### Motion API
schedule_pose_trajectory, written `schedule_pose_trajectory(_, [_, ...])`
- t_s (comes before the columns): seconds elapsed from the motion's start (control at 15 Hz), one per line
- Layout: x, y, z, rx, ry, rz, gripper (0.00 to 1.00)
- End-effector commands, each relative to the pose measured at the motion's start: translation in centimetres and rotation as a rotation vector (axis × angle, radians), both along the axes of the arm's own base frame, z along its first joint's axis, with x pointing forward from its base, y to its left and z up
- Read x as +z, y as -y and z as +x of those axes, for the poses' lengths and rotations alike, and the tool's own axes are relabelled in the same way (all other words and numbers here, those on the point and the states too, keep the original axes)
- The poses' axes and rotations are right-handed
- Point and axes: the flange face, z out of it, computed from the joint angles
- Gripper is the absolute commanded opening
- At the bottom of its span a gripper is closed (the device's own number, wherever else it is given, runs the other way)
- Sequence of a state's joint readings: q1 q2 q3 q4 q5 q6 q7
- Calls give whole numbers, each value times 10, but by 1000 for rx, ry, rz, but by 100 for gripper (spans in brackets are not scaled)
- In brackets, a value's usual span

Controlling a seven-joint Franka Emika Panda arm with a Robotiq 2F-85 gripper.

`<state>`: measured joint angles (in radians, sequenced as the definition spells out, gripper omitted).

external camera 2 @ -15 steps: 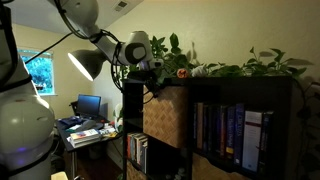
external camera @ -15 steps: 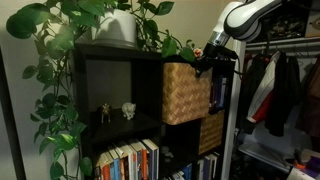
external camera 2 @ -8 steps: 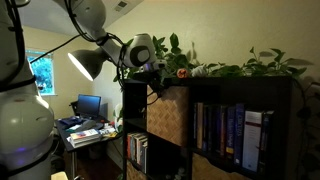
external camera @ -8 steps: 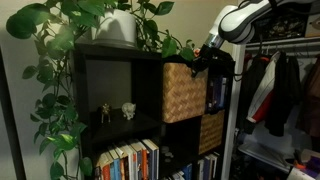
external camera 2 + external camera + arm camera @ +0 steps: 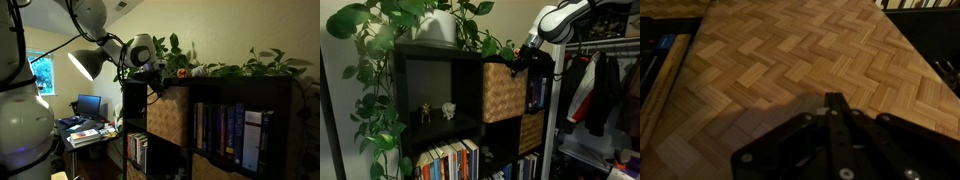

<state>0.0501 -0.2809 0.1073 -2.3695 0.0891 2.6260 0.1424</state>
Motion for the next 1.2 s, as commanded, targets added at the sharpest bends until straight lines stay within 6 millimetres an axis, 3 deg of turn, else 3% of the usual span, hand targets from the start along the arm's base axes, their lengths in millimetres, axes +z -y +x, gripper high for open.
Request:
schedule_pose_trajectory(0.0, [11, 6, 6, 13, -5, -29, 29])
schedule_pose_trajectory(0.73, [39, 1, -18, 156, -339, -64, 98])
schedule_pose_trajectory(1.13, [52, -3, -31, 249, -454, -129, 100])
